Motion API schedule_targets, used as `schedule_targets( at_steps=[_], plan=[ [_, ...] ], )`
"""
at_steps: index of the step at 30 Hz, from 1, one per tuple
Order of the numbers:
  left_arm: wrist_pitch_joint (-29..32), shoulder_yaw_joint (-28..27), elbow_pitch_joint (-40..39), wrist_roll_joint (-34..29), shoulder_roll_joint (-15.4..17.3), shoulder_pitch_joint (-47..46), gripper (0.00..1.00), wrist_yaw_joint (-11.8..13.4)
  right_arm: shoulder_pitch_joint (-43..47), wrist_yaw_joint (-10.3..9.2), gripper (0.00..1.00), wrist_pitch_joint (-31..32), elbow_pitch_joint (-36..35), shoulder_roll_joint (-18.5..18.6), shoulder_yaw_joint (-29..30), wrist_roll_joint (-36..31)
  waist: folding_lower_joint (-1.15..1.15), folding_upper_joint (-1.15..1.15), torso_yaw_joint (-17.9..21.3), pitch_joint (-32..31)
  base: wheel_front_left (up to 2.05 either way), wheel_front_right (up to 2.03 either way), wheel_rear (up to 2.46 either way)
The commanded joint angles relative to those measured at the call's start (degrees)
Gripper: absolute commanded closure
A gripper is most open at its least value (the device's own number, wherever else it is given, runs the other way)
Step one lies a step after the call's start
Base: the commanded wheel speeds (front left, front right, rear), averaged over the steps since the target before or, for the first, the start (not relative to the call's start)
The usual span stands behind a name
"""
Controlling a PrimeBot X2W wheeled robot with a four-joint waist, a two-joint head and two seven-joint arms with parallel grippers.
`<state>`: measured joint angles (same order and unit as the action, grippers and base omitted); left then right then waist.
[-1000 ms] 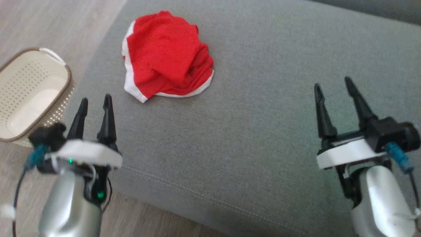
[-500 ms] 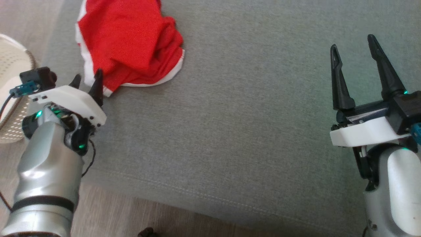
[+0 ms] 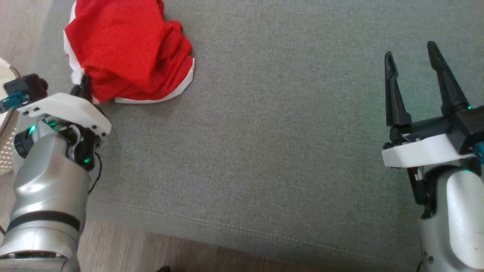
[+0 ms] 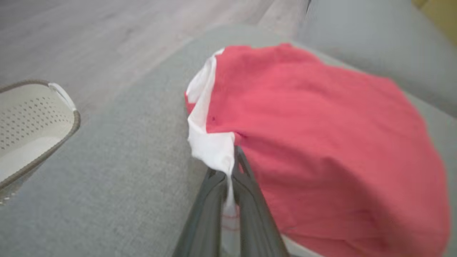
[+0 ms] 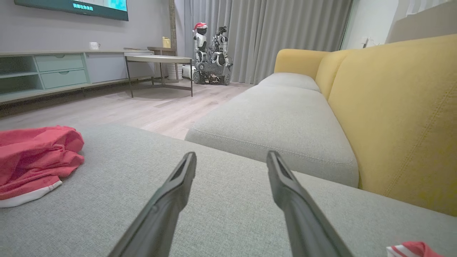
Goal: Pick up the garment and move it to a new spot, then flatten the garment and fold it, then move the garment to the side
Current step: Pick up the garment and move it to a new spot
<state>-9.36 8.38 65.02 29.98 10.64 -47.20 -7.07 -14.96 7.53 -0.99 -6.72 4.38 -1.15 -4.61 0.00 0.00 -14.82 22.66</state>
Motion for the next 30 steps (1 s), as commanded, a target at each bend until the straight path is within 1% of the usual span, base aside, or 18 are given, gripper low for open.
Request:
schedule_targets(
  at_steps=[1, 4, 7, 9, 11, 15, 19, 22, 26, 30],
  plan=[
    [-1.62, -1.74, -1.7, 0.5, 3.05, -1.94, 1.0, -0.17, -1.14, -0.04, 0.0, -0.53, -1.52, -0.71, -1.15, -0.19, 0.0, 0.0, 0.07, -0.94, 0.0, 0.0, 0.0],
    [-4.45, -2.26, -4.28, 1.72, 3.36, -1.79, 1.0, -0.34, -0.85, -0.04, 0.0, -1.55, -0.16, -0.96, -1.09, 0.32, 0.0, 0.0, 0.21, -2.98, 0.0, 0.0, 0.0],
    [-5.45, -2.37, -9.75, 2.83, 3.89, -0.75, 1.0, -0.38, -0.42, -0.04, 0.0, -2.59, 1.25, -1.18, -0.98, 1.04, 0.0, 0.0, 0.5, -5.42, 0.0, 0.0, 0.0],
    [-5.58, -3.25, -15.34, 3.1, 4.77, 0.3, 1.0, -0.39, -0.11, -0.04, 0.0, -3.26, 2.24, -1.3, -0.94, 1.61, 0.0, 0.0, 0.81, -7.08, 0.0, 0.0, 0.0],
    [-5.61, -5.29, -21.89, 2.75, 5.37, 1.79, 1.0, -0.4, 0.13, -0.04, 0.0, -3.96, 3.13, -1.37, -0.89, 2.23, 0.0, 0.0, 1.24, -8.53, 0.0, 0.0, 0.0],
    [-5.62, -7.28, -32.96, 1.37, 5.18, 4.87, 1.0, -0.41, 0.62, -0.04, 0.0, -5.32, 4.76, -1.46, -1.09, 3.48, 0.0, 0.0, 2.62, -11.01, 0.0, 0.0, 0.0],
    [-5.57, -6.75, -40.93, 0.26, 4.57, 6.51, 1.0, -0.29, 0.97, -0.04, 0.0, -6.62, 6.19, -1.48, -1.69, 5.57, 0.0, 0.0, 4.63, -12.82, 0.0, 0.0, 0.0],
    [-3.76, -5.66, -46.29, -0.21, 4.07, 7.02, 1.0, 0.71, 1.06, -0.04, 0.0, -7.59, 7.07, -1.49, -2.19, 6.73, 0.0, 0.0, 6.54, -13.65, 0.0, 0.0, 0.0],
    [0.29, -3.35, -52.97, -0.91, 2.78, 7.37, 1.0, 2.52, 0.77, -0.04, 0.0, -8.67, 7.76, -1.49, -2.57, 7.92, 0.0, 0.0, 9.49, -13.86, 0.0, 0.0, 0.0],
    [3.88, -0.02, -57.2, -1.75, 0.47, 7.56, 1.0, 4.04, 0.1, -0.04, 0.0, -9.56, 8.15, -1.49, -3.2, 9.1, 0.0, 0.0, 13.17, -13.36, 0.0, 0.0, 0.0]
  ],
)
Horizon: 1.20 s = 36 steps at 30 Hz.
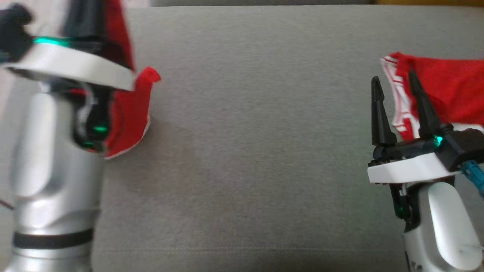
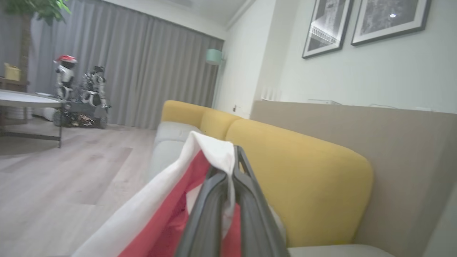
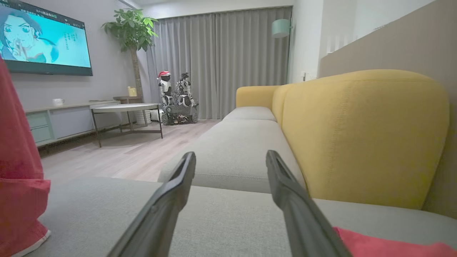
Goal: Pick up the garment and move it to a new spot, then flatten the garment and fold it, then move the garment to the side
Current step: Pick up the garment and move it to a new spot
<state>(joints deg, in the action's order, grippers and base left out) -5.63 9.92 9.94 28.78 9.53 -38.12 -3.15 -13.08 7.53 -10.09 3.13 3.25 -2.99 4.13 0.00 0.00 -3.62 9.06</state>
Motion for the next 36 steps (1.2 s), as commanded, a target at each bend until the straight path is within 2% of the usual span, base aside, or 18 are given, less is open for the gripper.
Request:
schedule_targets(
  at_steps=[1, 8, 13, 15, 16, 17, 20, 24, 29, 36],
  plan=[
    [0.91, -0.4, -2.64, -0.9, 0.88, -1.67, 1.0, 0.26, -1.96, -0.04, 0.0, -0.66, -1.68, -0.36, -1.45, 0.61, 0.0, 0.0, 2.86, 0.54, 0.0, 0.0, 0.0],
    [1.76, 8.34, -1.74, -3.55, -4.86, -5.7, 1.0, 1.18, -4.15, -0.04, 0.0, -2.01, -2.03, -0.36, -2.6, 2.74, 0.0, 0.0, 10.02, 4.35, 0.0, 0.0, 0.0],
    [-1.21, 14.98, 3.45, -2.48, -6.51, -9.07, 1.0, 2.81, -5.69, -0.04, 0.0, -3.05, -1.18, -0.36, -4.25, 4.75, 0.0, 0.0, 15.17, 6.89, 0.0, 0.0, 0.0],
    [-2.62, 18.36, 5.43, -0.71, -6.6, -10.44, 0.57, 3.49, -6.24, -0.04, 0.0, -3.48, -0.84, -0.37, -4.92, 5.53, 0.0, 0.0, 16.8, 7.68, 0.0, 0.0, 0.0],
    [-2.62, 18.36, 5.43, -0.71, -6.6, -10.44, 0.57, 3.49, -6.24, -0.04, 0.0, -3.48, -0.84, -0.37, -4.92, 5.53, 0.0, 0.0, 16.8, 7.68, 0.0, 0.0, 0.0],
    [-3.52, 22.23, 7.36, 1.7, -6.62, -11.68, 0.0, 4.27, -6.54, -0.04, 0.0, -3.86, -0.46, -0.37, -5.09, 6.14, 0.0, 0.0, 17.76, 8.27, 0.0, 0.0, 0.0],
    [-4.98, 26.17, 10.53, 2.75, -6.63, -13.7, 0.0, 5.44, -6.66, -0.04, 0.0, -4.28, 0.15, -0.37, -4.95, 6.45, 0.0, 0.0, 18.06, 8.82, 0.0, 0.0, 0.0],
    [-7.01, 26.53, 14.1, 3.99, -6.64, -15.36, 0.0, 6.44, -6.51, -0.04, 0.0, -4.58, 0.64, -0.37, -3.95, 6.25, 0.0, 0.0, 16.41, 8.9, 0.0, 0.0, 0.0],
    [-8.77, 22.65, 17.19, 4.65, -4.6, -15.37, 0.0, 6.4, -6.39, -0.04, 0.0, -4.73, 1.38, -0.37, -3.15, 5.47, 0.0, 0.0, 12.15, 7.23, 0.0, 0.0, 0.0],
    [-9.33, 15.86, 16.12, 5.4, 1.43, -8.56, 0.0, 4.7, -4.73, -0.04, 0.0, -4.45, 3.02, -0.37, -1.87, 3.39, 0.0, 0.0, 4.69, 3.11, 0.0, 0.0, 0.0]
  ],
)
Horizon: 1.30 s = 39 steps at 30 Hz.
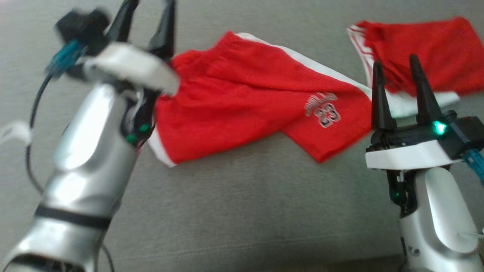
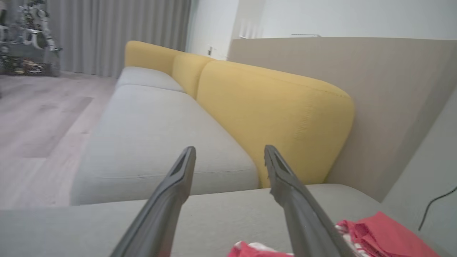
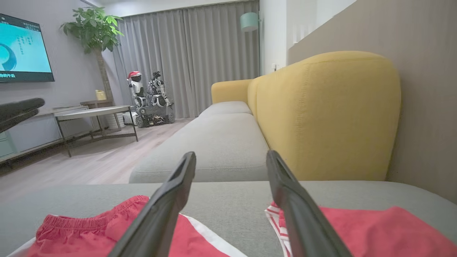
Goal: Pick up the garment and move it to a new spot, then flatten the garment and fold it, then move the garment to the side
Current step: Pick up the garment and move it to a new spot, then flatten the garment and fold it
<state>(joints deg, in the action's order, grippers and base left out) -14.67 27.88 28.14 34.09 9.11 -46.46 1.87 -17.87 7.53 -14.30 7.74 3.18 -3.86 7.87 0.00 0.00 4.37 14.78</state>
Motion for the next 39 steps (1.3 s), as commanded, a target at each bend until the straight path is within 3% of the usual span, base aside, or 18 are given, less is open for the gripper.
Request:
schedule_targets(
  at_steps=[1, 8, 16, 26, 33, 39],
  plan=[
    [-0.29, -3.1, -2.83, 0.09, 2.53, 1.56, 0.0, -0.59, 0.46, -0.04, 0.0, -0.09, -1.35, -0.3, -0.81, -0.65, 0.0, 0.0, -4.27, -3.27, 0.0, 0.0, 0.0],
    [-0.31, -8.44, -9.22, -0.45, 4.75, 16.67, 0.0, -2.41, 3.55, -0.04, 0.0, 1.02, -0.81, -0.3, -0.68, -1.12, 0.0, 0.0, -9.01, -6.4, 0.0, 0.0, 0.0],
    [-0.32, -14.11, -15.4, -2.05, -0.05, 30.72, 0.0, -3.75, 6.28, -0.04, 0.0, 2.24, -1.1, -0.3, -0.91, -0.75, 0.0, 0.0, -11.43, -8.04, 0.0, 0.0, 0.0],
    [-0.32, -16.72, -16.19, -5.07, -4.25, 32.32, 0.0, -5.74, 5.29, -0.04, 0.0, 4.45, -1.37, -0.3, -2.03, -1.39, 0.0, 0.0, -13.08, -7.17, 0.0, 0.0, 0.0],
    [-0.32, -17.02, -15.13, -5.74, -5.59, 31.66, 0.0, -7.02, -2.1, -0.04, 0.0, 11.62, 3.28, -0.17, -5.39, -3.91, 0.0, 0.0, -14.79, -3.71, 0.0, 0.0, 0.0],
    [-0.32, -16.03, -14.45, -5.36, -6.12, 29.71, 0.0, -7.89, -12.84, -0.04, 0.0, 17.51, 13.13, 5.65, -9.81, -1.48, 0.0, 0.0, -18.01, 0.12, 0.0, 0.0, 0.0]
  ],
)
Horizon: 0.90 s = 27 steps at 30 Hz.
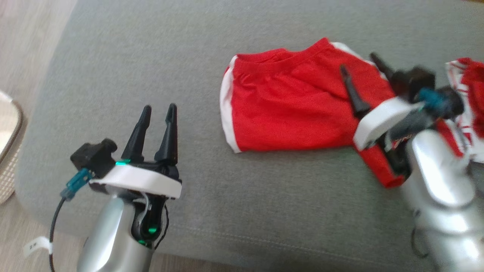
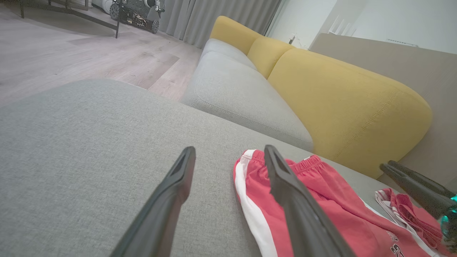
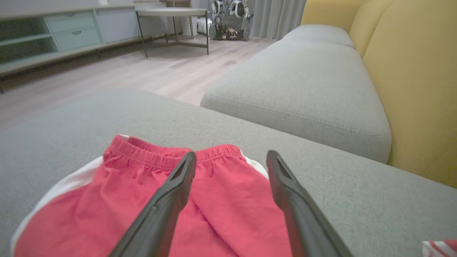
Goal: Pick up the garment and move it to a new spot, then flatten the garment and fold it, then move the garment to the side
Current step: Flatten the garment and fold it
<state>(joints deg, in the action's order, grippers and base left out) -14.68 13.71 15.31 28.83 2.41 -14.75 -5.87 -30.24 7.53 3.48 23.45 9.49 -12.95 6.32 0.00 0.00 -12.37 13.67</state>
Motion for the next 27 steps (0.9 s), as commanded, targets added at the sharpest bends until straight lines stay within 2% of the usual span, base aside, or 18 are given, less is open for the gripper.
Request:
schedule_targets(
  at_steps=[1, 8, 16, 17, 18, 23, 27],
  plan=[
    [-0.31, -1.7, -1.55, 0.1, 0.54, -2.3, 0.0, -0.25, -2.16, -0.04, 0.0, 0.51, -0.69, 0.38, -1.31, 0.72, 0.0, 0.0, -1.87, 1.84, 0.0, 0.0, 0.0],
    [-0.31, 0.98, -1.68, 3.16, 0.48, -3.88, 0.0, -0.16, -12.47, -0.04, 0.0, 4.75, 11.52, 6.78, -6.18, 5.87, 0.0, 0.0, -6.08, 5.4, 0.0, 0.0, 0.0],
    [-0.31, 2.86, -2.21, 5.01, 0.48, -4.74, 0.0, 0.5, -19.5, -0.04, 0.0, 9.47, 20.42, 11.86, -15.43, 14.42, 0.0, 0.0, -9.01, 8.21, 0.0, 0.0, 0.0],
    [-0.31, 3.02, -2.24, 5.12, 0.47, -4.84, 0.0, 0.54, -20.07, -0.04, 0.54, 9.64, 21.04, 12.37, -16.66, 15.35, 0.0, 0.0, -9.2, 8.39, 0.0, 0.0, 0.0],
    [-0.31, 3.12, -2.26, 5.21, 0.47, -4.9, 0.0, 0.59, -20.71, -0.04, 1.0, 9.1, 21.37, 12.97, -17.9, 15.75, 0.0, 0.0, -9.32, 8.49, 0.0, 0.0, 0.0],
    [-0.31, 2.92, -1.97, 5.27, 0.47, -4.91, 0.0, 0.95, -22.92, -0.04, 1.0, 2.4, 22.08, 13.75, -21.52, 17.17, 0.0, 0.0, -8.97, 7.81, 0.0, 0.0, 0.0],
    [-0.31, 2.69, -1.67, 4.74, 0.47, -4.58, 0.0, 0.94, -24.58, -0.04, 1.0, -6.19, 22.71, 14.54, -23.5, 12.67, 0.0, 0.0, -7.76, 5.78, 0.0, 0.0, 0.0]
  ],
)
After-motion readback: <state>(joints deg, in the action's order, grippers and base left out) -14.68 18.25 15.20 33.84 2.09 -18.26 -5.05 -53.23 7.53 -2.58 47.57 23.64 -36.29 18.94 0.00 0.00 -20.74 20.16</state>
